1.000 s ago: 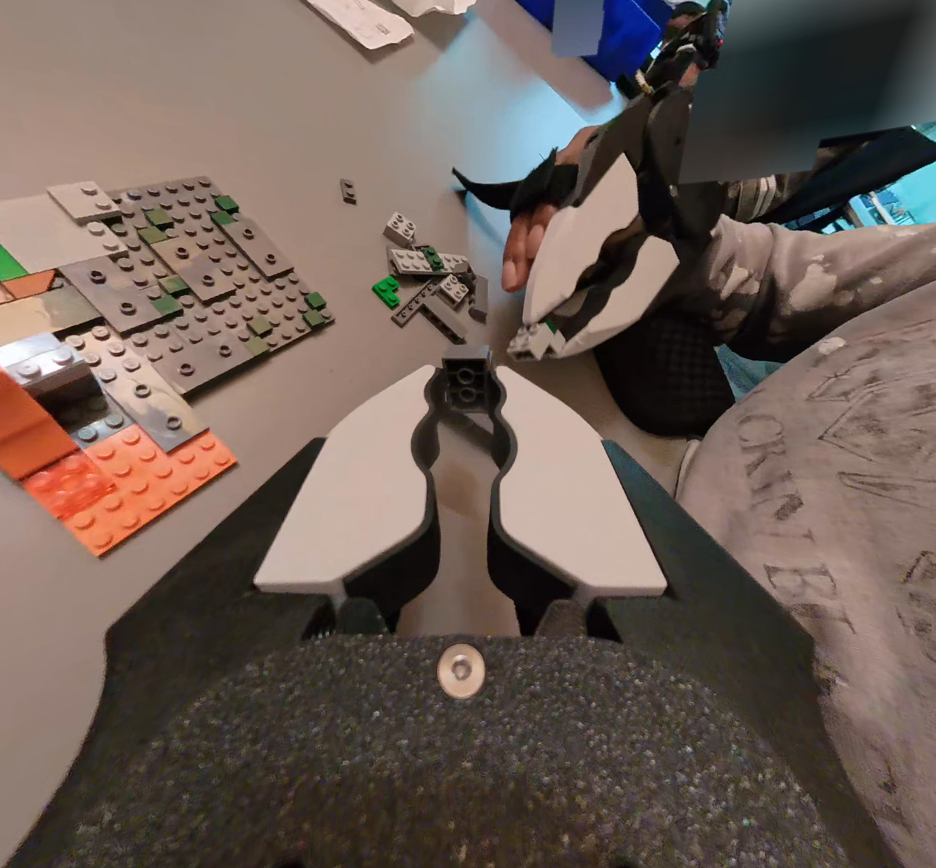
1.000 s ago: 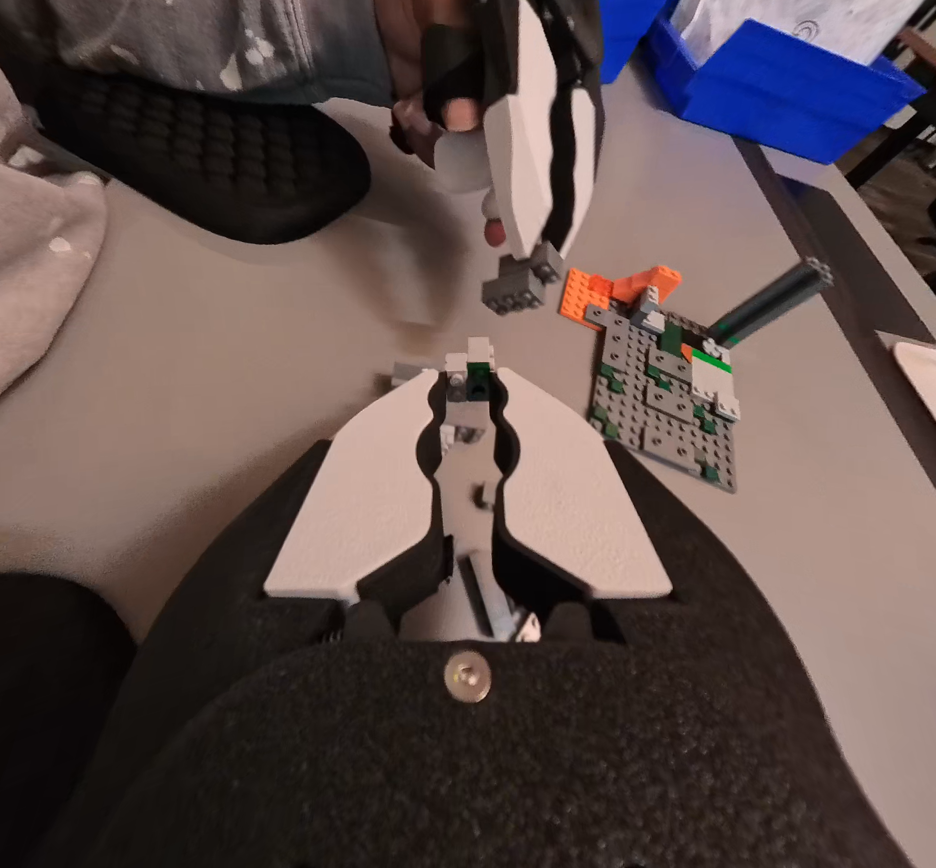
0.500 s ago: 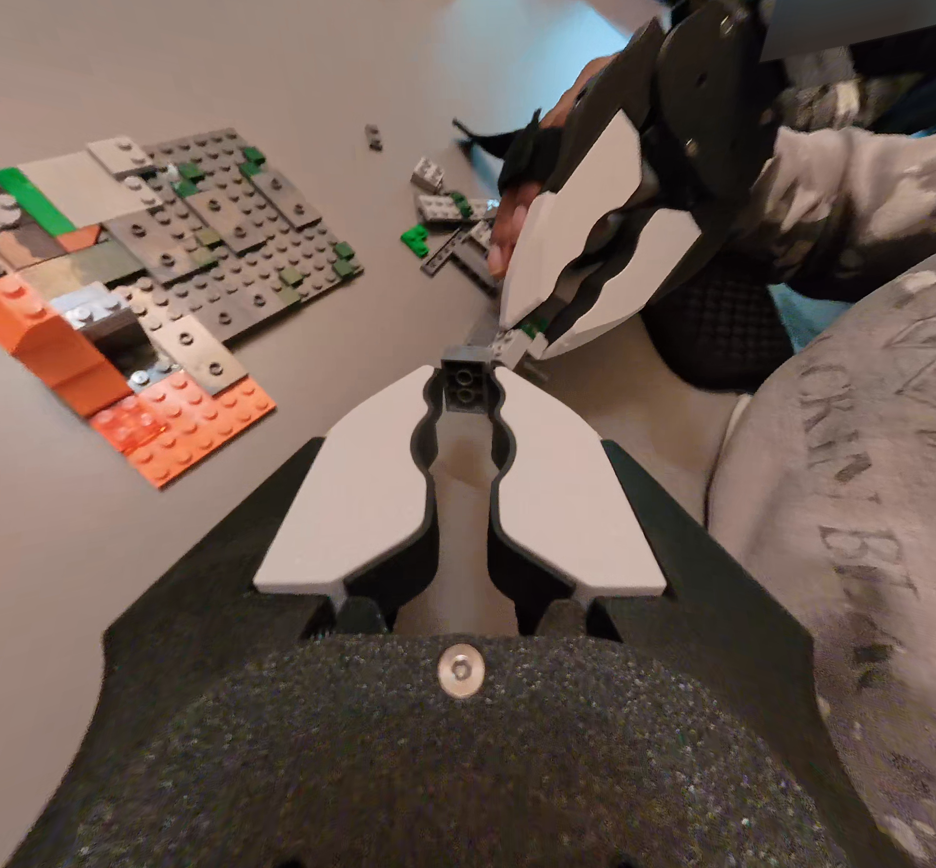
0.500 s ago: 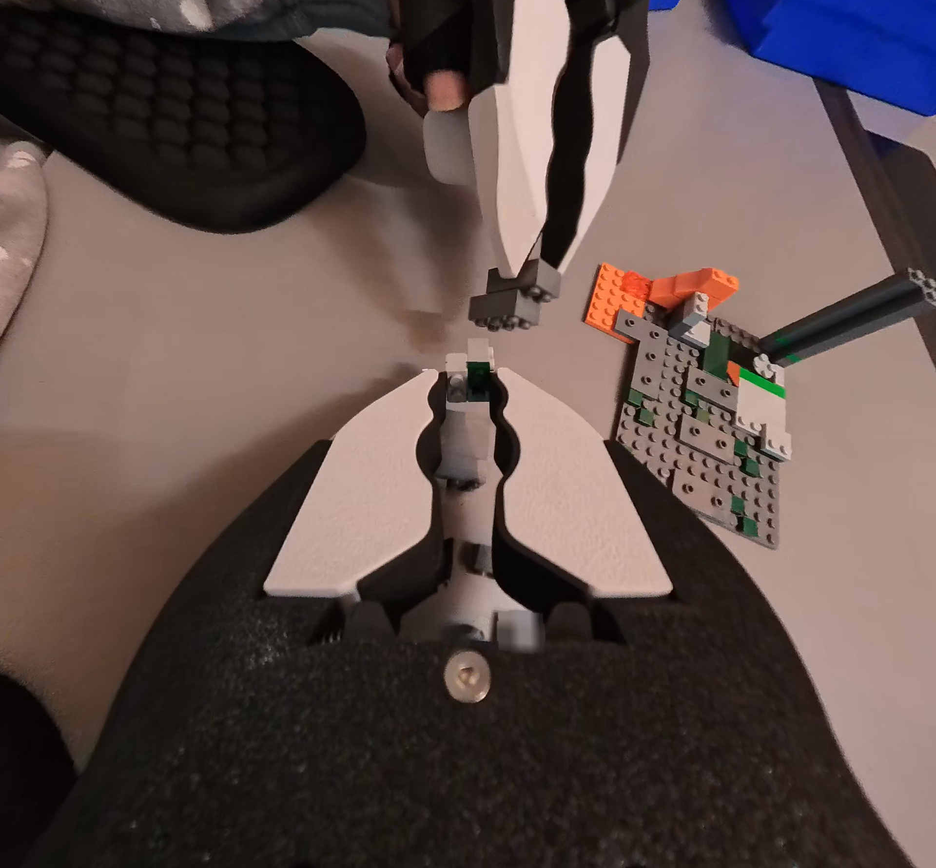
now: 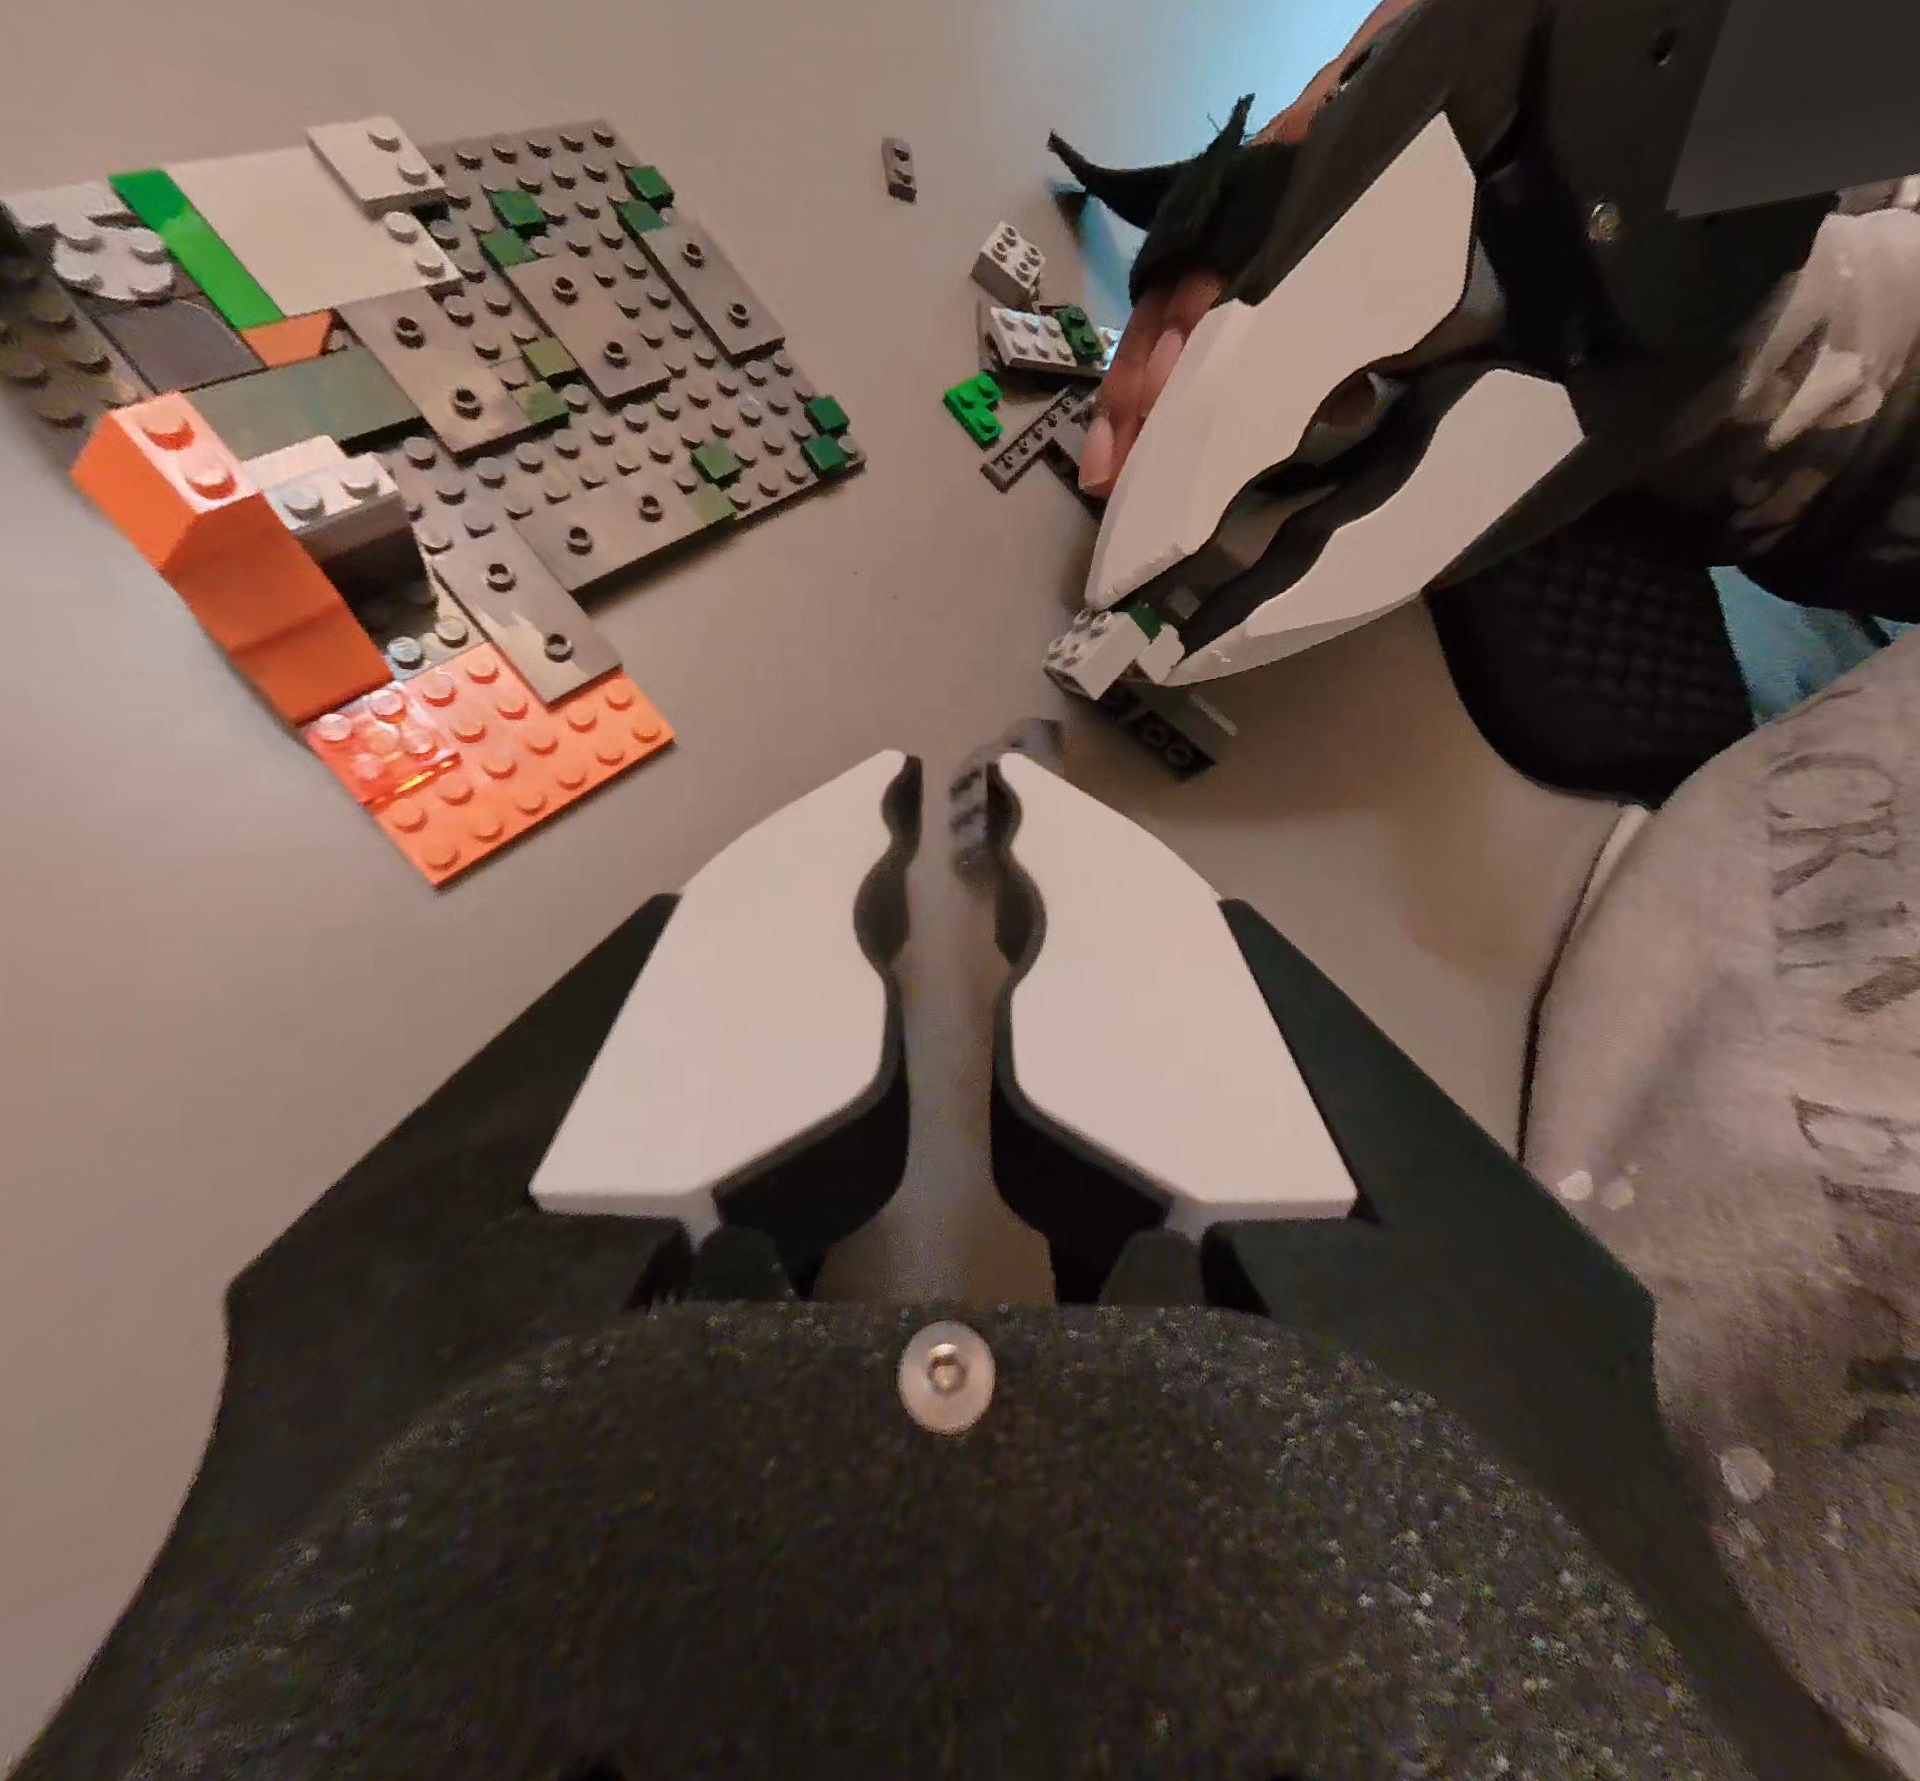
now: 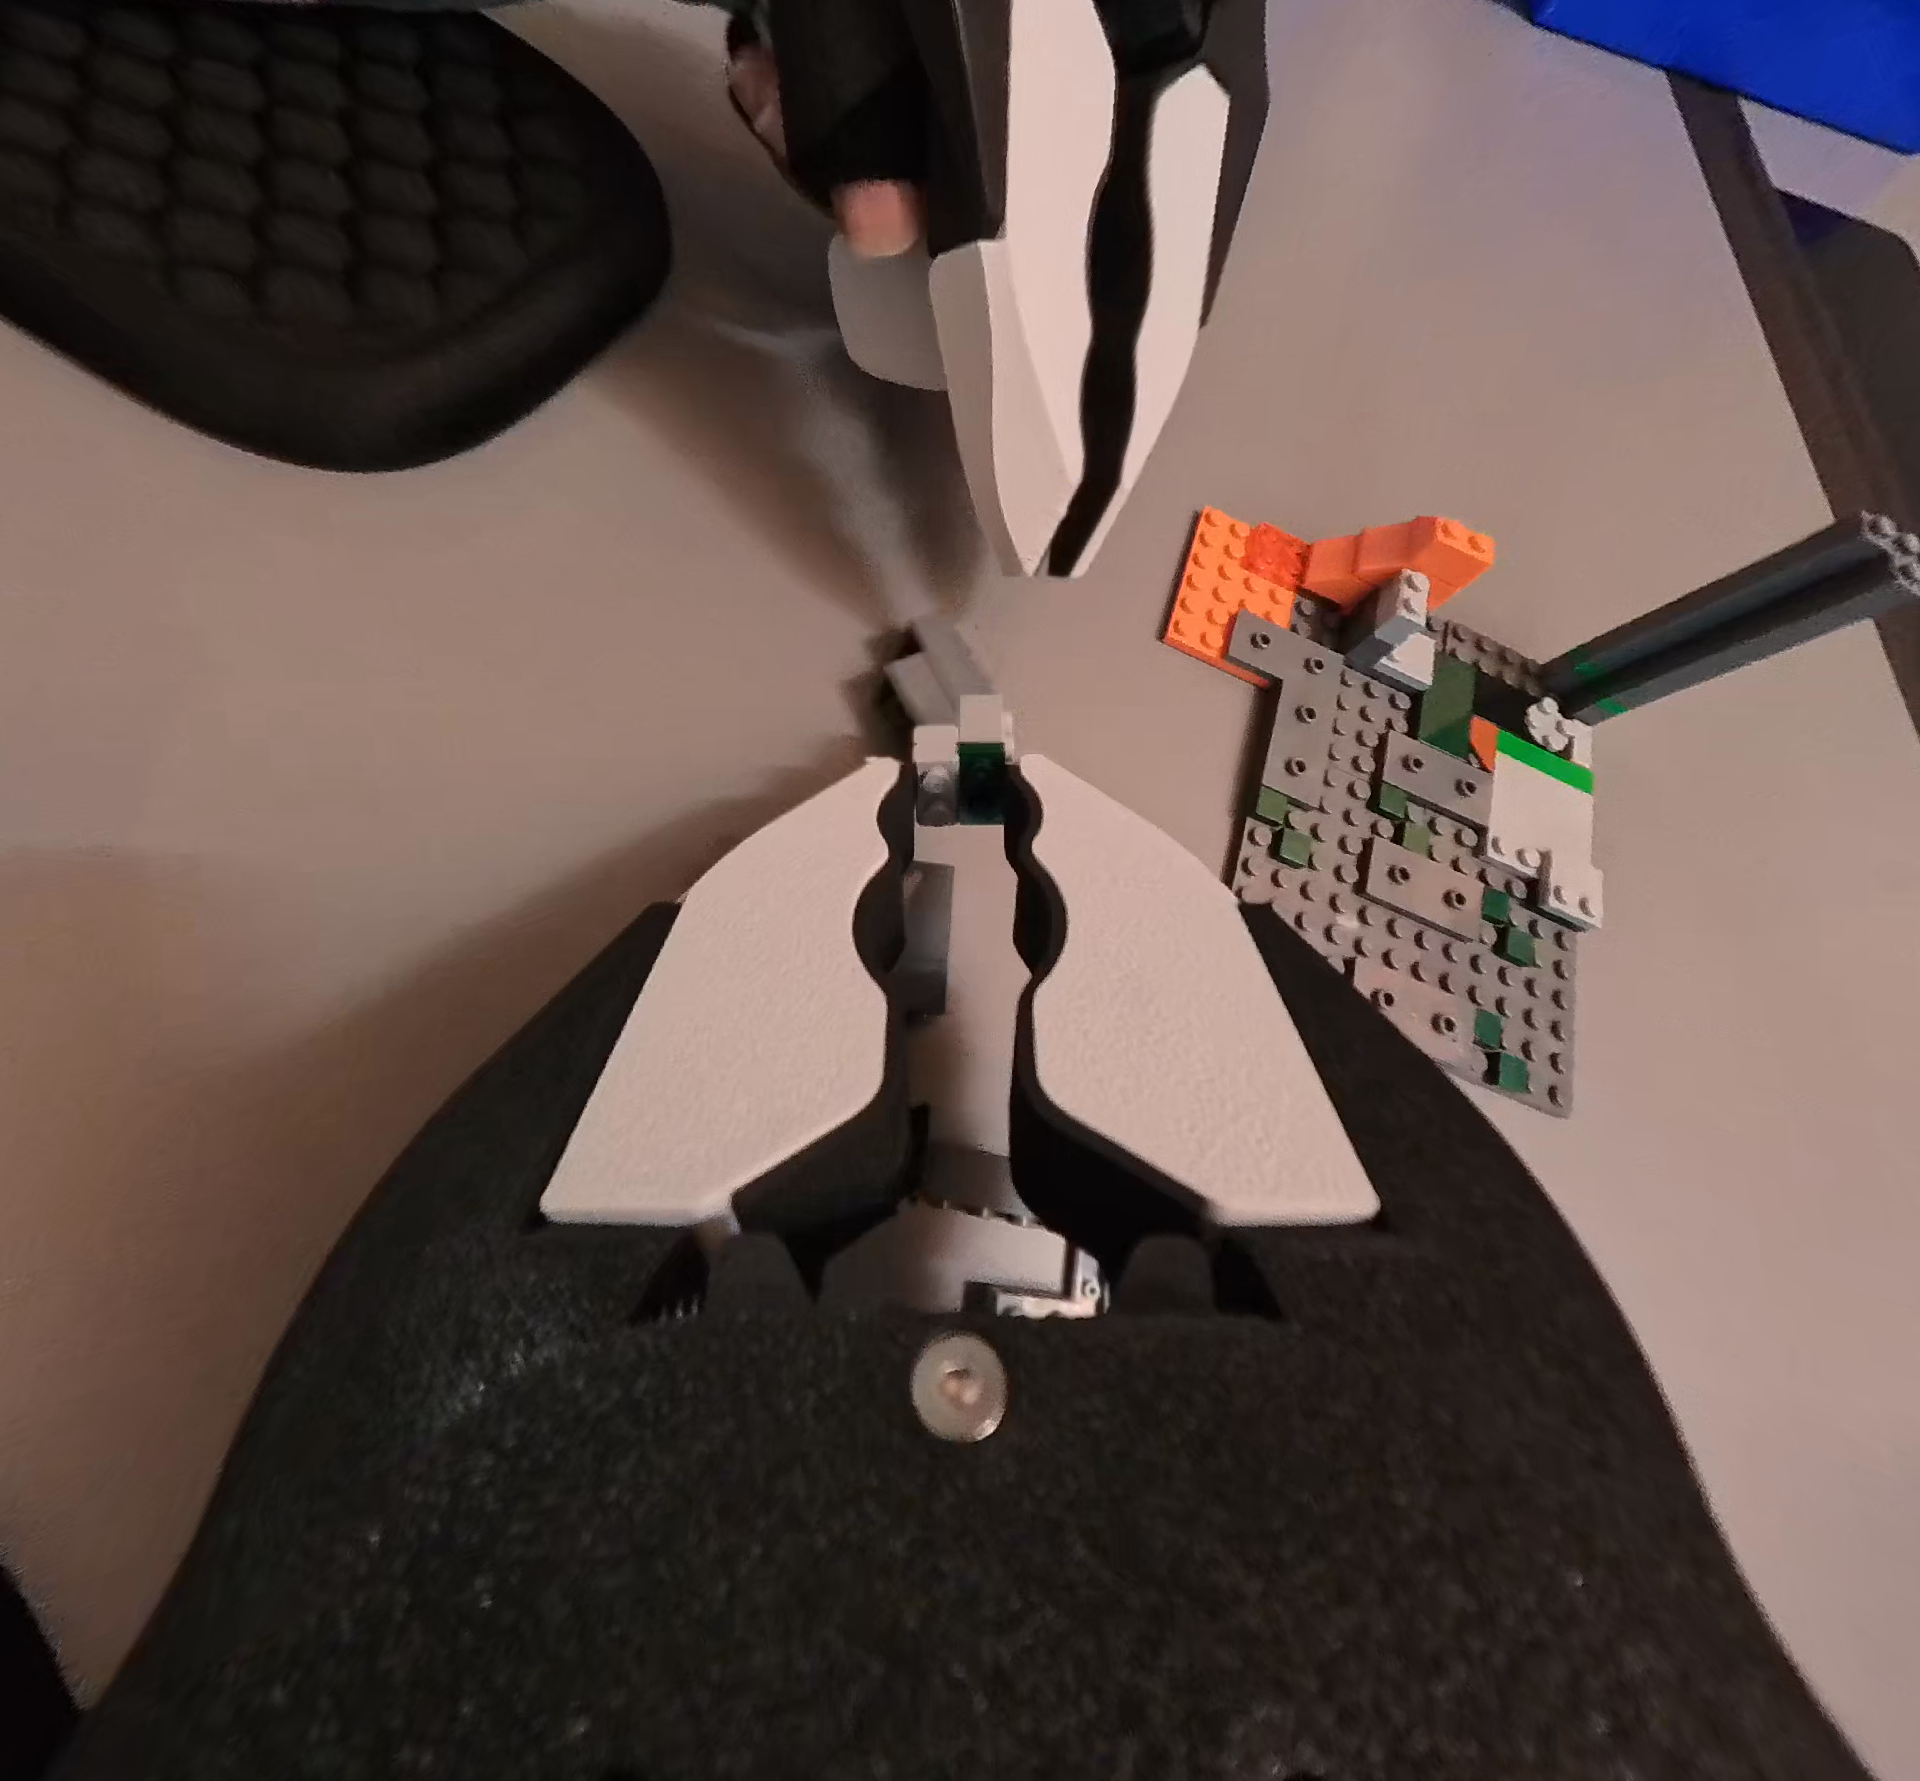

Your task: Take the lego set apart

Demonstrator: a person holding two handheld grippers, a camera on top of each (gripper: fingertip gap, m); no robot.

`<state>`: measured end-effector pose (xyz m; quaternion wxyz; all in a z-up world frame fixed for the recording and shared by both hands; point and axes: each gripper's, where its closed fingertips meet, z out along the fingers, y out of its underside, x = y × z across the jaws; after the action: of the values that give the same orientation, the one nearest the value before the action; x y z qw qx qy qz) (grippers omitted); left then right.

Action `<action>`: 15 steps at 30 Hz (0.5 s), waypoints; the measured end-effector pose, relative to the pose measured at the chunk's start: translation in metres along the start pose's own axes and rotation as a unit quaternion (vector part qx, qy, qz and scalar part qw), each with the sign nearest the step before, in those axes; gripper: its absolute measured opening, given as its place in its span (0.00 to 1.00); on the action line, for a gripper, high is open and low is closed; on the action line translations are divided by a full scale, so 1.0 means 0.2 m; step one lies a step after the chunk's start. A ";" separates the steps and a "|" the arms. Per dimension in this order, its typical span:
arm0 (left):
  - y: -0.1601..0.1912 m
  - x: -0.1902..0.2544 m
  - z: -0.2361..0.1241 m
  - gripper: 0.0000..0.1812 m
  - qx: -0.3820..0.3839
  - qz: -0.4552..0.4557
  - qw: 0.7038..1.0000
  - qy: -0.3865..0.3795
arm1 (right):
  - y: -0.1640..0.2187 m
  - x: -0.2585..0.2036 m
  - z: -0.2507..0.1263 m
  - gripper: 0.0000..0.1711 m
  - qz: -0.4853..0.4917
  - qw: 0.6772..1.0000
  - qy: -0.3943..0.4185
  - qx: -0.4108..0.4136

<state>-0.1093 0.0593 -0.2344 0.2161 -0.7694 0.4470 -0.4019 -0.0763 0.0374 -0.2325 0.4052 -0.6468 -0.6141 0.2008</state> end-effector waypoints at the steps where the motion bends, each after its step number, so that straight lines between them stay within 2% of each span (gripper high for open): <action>1: 0.00 0.00 0.00 0.09 -0.001 0.002 1.000 -0.003 | 0.01 0.01 0.00 0.09 0.000 1.000 0.004 -0.007; 5: 0.07 0.02 0.05 0.17 -0.042 0.037 0.998 -0.011 | 0.07 0.04 0.02 0.10 0.025 0.999 0.015 -0.030; 7: 0.11 0.03 0.07 0.19 -0.068 0.064 0.995 -0.016 | 0.08 0.03 0.02 0.16 0.042 0.998 0.004 -0.038; 10: 0.13 0.06 0.09 0.18 -0.083 0.088 0.993 -0.015 | 0.05 0.02 0.01 0.21 0.049 0.998 -0.005 -0.036; 13: 0.13 0.06 0.11 0.12 -0.091 0.105 0.990 -0.026 | 0.01 -0.02 0.02 0.21 0.038 0.998 -0.016 -0.038; 15: 0.13 0.06 0.11 0.12 -0.095 0.111 0.989 -0.035 | 0.00 -0.05 0.04 0.21 0.028 0.998 -0.020 -0.049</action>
<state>-0.1019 0.0352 -0.2607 0.2011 -0.7453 0.5582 -0.3042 -0.0843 0.0301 -0.2391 0.3549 -0.6790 -0.6125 0.1945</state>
